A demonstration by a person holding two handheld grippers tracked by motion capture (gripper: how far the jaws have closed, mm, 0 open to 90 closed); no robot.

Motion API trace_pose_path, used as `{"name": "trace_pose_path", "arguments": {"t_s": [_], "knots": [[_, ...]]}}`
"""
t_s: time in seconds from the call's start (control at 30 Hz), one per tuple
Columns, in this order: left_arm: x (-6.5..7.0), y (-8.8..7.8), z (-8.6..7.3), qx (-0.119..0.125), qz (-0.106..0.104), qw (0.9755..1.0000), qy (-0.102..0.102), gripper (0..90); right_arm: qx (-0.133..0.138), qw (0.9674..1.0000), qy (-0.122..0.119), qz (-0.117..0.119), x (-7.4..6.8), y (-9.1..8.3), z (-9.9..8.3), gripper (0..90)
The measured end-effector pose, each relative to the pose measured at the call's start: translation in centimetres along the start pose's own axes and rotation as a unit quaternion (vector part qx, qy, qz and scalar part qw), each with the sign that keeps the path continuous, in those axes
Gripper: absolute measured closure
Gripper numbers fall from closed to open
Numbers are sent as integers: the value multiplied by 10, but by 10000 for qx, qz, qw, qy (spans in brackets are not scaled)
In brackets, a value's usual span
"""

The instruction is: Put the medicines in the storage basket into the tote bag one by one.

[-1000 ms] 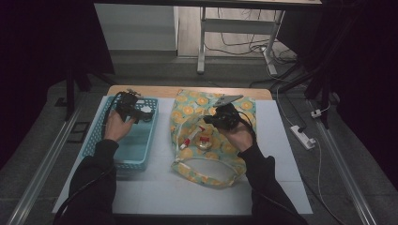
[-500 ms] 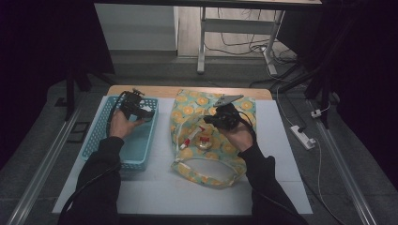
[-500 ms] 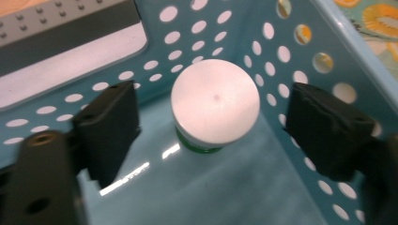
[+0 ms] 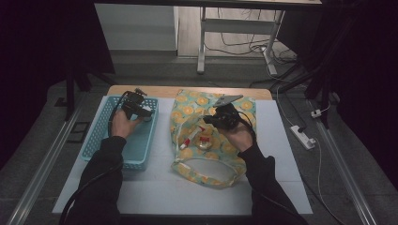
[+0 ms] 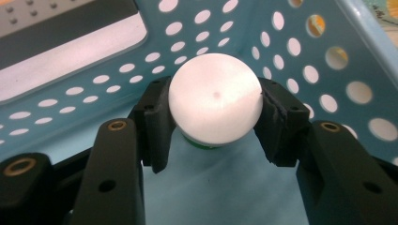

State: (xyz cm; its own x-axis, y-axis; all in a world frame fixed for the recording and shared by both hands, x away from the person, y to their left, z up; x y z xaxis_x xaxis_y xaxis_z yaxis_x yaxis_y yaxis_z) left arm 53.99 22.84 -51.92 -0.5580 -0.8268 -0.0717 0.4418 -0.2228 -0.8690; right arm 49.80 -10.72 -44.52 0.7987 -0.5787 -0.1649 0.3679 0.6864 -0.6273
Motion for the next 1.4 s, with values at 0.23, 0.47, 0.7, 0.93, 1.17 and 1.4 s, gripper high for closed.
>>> {"name": "trace_pose_path", "arguments": {"t_s": [0.23,0.47,0.7,0.93,1.17,1.4], "knots": [[0,-9,-2,106,-38,9999,-105,507,19,10000,1,-1,0,-1,0,896],[7,-26,-2,311,-31,9995,-9,507,15,10000,9,5,0,-1,0,897],[13,-46,-2,457,-118,9989,81,507,-2,10000,23,22,0,0,0,897],[17,-65,-4,635,-232,9977,99,507,18,10000,34,19,0,0,0,897],[27,-84,-7,801,-338,9959,237,507,48,10000,34,12,0,-1,0,898],[42,-99,-8,923,-437,9938,443,507,54,10000,41,8,1,-1,0,897]]}}
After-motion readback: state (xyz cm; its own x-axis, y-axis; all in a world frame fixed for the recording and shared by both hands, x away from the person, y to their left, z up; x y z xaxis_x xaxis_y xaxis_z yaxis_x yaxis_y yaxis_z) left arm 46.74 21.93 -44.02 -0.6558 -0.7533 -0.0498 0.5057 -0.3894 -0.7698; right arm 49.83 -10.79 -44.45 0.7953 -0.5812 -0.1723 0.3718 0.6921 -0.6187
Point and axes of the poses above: each handheld gripper's, and its own axes: y roughly forward along the jaws, z roughly out of its top, x roughly to its right, the point moved 3 cm from there along y, roughly forward along the jaws, and after that the axes turned 14 degrees about y, right-handed, at the moved point
